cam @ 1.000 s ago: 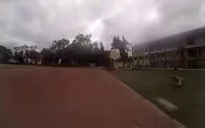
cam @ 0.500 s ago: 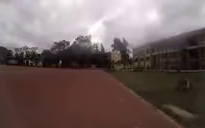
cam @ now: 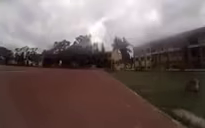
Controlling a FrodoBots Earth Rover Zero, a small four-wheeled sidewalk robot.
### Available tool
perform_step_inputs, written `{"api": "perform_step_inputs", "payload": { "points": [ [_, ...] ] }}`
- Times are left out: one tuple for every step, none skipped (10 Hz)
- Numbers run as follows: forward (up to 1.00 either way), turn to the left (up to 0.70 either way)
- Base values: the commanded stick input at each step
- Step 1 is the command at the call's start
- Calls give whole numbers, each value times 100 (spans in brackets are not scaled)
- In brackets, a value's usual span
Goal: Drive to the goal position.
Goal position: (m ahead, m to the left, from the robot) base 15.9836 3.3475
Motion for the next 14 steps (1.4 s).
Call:
{"api": "perform_step_inputs", "payload": {
  "points": [
    [70,0],
    [70,0],
    [70,0],
    [70,0],
    [70,0],
    [70,0],
    [70,0],
    [70,0],
    [70,0],
    [70,0],
    [70,0],
    [70,0],
    [70,-1],
    [70,-6]
  ]
}}
